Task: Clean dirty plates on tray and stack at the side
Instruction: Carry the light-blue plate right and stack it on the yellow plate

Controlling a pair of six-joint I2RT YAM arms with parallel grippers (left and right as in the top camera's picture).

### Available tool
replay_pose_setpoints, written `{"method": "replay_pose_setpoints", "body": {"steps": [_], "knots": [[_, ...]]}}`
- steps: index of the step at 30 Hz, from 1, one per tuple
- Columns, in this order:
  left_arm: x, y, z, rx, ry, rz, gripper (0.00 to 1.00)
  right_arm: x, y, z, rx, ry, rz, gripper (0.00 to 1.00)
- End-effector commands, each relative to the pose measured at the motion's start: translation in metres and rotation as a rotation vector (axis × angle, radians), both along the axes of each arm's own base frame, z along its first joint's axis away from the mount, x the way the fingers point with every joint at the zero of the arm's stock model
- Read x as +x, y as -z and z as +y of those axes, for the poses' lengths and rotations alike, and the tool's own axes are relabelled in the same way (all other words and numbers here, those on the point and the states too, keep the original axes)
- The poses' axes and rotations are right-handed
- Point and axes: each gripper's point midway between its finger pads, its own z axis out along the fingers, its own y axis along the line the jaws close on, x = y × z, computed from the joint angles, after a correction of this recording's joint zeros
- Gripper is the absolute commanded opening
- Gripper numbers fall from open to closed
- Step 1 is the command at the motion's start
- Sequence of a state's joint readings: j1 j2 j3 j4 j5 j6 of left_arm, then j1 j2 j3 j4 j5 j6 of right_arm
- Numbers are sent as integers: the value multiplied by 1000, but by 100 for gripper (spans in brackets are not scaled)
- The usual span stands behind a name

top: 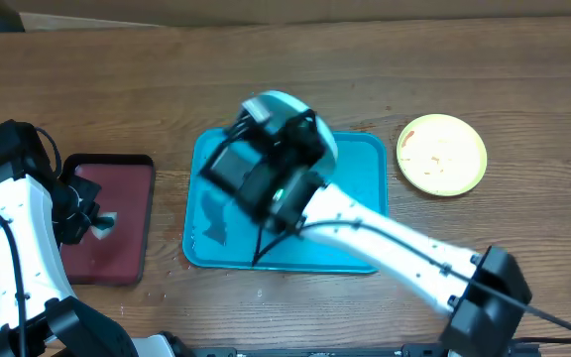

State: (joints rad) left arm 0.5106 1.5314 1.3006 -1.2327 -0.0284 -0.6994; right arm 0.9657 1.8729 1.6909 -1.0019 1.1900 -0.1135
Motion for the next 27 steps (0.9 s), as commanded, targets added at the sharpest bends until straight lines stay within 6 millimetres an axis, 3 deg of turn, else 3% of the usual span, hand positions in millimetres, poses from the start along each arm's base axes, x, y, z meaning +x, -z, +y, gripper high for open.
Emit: {"method": "replay_pose_setpoints", "body": {"steps": [1, 6, 9, 12, 14, 18, 22, 27], "knots": [[1, 0, -4, -13, 27, -12, 4, 24, 44, -34, 447, 169, 199, 4], [1, 0, -4, -14, 30, -13, 4, 48, 82, -91, 815, 366, 430, 4], [1, 0, -4, -13, 38, -12, 4, 58, 90, -118, 1053, 419, 548, 4], [1, 0, -4, -13, 42, -12, 4, 64, 94, -168, 1214, 522, 579, 4], [1, 0, -4, -13, 41, -12, 4, 60, 105, -224, 1270, 660, 553, 4], [2, -1, -3, -11, 41, -15, 4, 39, 131, -283, 1285, 811, 545, 4], [3, -1, -3, -9, 41, -19, 4, 18, 164, -311, 1303, 918, 553, 4], [3, -1, -3, -9, 42, -19, 4, 3, 200, -320, 1313, 960, 549, 4]]}}
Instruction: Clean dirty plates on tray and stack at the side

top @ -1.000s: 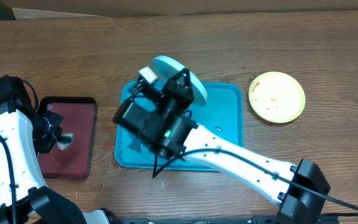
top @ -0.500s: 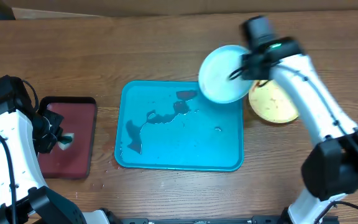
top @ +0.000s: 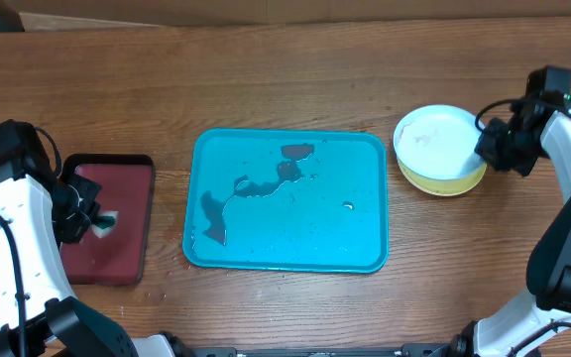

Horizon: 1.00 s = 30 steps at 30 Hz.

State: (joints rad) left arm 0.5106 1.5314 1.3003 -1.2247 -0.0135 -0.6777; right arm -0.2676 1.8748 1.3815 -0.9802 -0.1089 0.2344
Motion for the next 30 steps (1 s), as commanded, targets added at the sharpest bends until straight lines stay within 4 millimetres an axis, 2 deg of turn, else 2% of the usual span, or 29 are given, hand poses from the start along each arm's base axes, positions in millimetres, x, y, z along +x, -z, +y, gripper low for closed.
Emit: {"method": "replay_pose_setpoints", "body": {"steps": [1, 2, 3, 4, 8, 11, 15, 17, 22, 30], "knots": [[0, -1, -1, -1, 19, -7, 4, -7, 13, 6, 29, -2, -6, 4], [0, -1, -1, -1, 19, -7, 4, -9, 17, 6, 28, -2, -6, 4], [0, -1, -1, -1, 19, -6, 4, -10, 20, 6, 26, 4, -4, 10], [0, -1, -1, -1, 19, -7, 4, -11, 22, 6, 22, 5, -3, 20], [1, -1, 0, 4, 22, -9, 4, -11, 23, 5, 23, 30, 0, 30], [2, -1, 0, 6, 22, -13, 4, -11, 22, 9, 39, 27, -3, 32], [6, 0, 2, 15, 22, -30, 4, -7, 20, 25, 106, -3, -19, 34], [10, 3, 5, 24, 22, -45, 4, -4, 18, 38, 150, -23, -35, 34], [16, 23, 8, 41, 22, -75, 4, 10, 5, 88, 315, -119, -101, 34], [33, 60, 17, 70, 55, -121, 4, 7, 2, 143, 330, -258, -96, 30]]}}
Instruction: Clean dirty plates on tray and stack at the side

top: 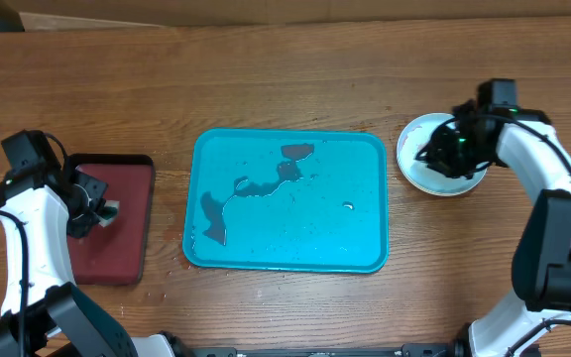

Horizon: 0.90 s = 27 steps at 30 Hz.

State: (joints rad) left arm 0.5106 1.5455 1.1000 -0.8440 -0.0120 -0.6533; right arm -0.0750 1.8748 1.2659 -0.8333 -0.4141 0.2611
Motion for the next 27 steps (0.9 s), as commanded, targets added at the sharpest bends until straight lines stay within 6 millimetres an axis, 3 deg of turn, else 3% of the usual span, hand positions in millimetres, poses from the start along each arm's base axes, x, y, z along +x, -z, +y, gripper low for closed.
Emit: {"method": "replay_pose_setpoints", "body": {"steps": [1, 6, 8, 9, 14, 18, 23, 25, 27], "knots": [[0, 19, -2, -16, 30, 29, 4, -2, -11, 26, 33, -55, -25, 29], [4, 48, -1, -54, 30, 77, 5, -10, -17, 65, 37, -159, -37, 29], [3, 59, -1, -65, 41, 100, 12, -14, -20, 78, 35, -193, -45, 29], [4, 63, -1, -66, 52, 108, 20, -16, -22, 85, 35, -212, -53, 27], [5, 61, 8, -41, 44, 109, 42, -22, -45, 106, 41, -271, -114, 27], [11, 45, 13, -23, 60, 102, 87, -27, -77, 117, 49, -302, -199, 29], [16, 9, 18, -16, 53, 116, 83, -34, -128, 127, 50, -333, -356, 35], [15, 0, 18, -21, 53, 125, 71, -37, -141, 128, 40, -338, -400, 37], [14, -1, 17, -23, 54, 132, 59, -41, -150, 131, 40, -346, -423, 47]]}}
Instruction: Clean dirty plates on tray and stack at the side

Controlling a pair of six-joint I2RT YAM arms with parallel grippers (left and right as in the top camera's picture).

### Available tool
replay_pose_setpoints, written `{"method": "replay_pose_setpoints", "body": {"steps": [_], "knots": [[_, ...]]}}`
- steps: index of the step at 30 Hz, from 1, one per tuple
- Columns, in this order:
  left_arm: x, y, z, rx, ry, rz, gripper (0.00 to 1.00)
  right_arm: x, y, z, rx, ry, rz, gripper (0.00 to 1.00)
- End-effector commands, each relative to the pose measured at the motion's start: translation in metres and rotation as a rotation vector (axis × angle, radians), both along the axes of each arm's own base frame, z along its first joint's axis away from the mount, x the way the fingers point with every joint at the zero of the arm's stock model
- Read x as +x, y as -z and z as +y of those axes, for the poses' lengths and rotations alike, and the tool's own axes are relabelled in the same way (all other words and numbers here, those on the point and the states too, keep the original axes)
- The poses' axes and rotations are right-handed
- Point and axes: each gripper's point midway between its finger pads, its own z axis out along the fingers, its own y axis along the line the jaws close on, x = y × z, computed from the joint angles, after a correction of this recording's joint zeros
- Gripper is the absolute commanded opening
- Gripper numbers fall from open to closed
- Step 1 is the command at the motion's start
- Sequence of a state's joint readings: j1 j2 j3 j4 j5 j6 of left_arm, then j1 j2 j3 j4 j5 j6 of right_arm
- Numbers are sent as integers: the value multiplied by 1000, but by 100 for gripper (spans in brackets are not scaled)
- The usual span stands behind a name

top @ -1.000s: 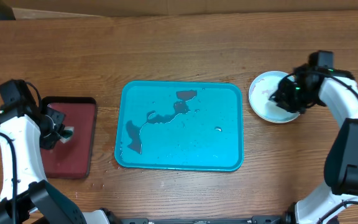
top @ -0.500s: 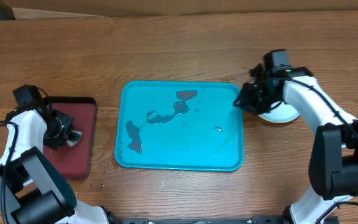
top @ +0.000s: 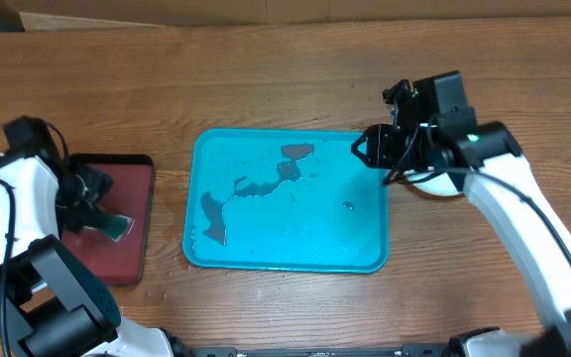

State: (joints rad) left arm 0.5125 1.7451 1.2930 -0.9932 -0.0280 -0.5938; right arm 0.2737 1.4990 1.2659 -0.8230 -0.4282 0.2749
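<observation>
The blue tray (top: 285, 238) lies mid-table with no plate on it, only dark wet smears (top: 266, 183) and a small speck. My right gripper (top: 363, 149) hovers over the tray's far right corner, its fingers spread with nothing between them. Behind it, the stacked plates (top: 434, 182) show only as a pale sliver under the right arm. My left gripper (top: 102, 213) hangs over the dark red tray (top: 127, 258) at the left, shut on a small greenish sponge (top: 116, 227).
The wooden table (top: 266, 69) extends around both trays. The right arm's white links (top: 523, 228) cross the table's right side down to the front edge. The left arm (top: 13, 208) stands along the left edge.
My right gripper has left the plates at the right and now hangs over the blue tray's far right corner. The left gripper with the sponge sits slightly lower over the red tray.
First my right arm reached across the blue tray holding a white plate, with a yellow plate alone at the right. Then the white plate lay on the yellow one and the tray was bare. The right gripper stayed at the stack, then came back toward the tray.
</observation>
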Motion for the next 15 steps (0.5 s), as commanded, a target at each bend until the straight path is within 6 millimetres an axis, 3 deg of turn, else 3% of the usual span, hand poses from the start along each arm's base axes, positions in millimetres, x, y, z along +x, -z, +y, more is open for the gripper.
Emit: {"method": "replay_pose_setpoints", "body": {"steps": [1, 4, 6, 15], "knots": [[0, -13, 8, 37, 1, -9, 51, -5, -15, 3, -5, -6, -51, 51], [-8, -4, 13, 77, -4, 34, 21, -9, -16, 9, 4, -10, -41, 53], [-11, 6, 13, 79, -5, 38, 13, -12, -15, 14, 3, -25, -40, 54], [-29, 61, 2, 77, -4, 40, 9, -19, -14, 27, -9, -48, -39, 63]]}}
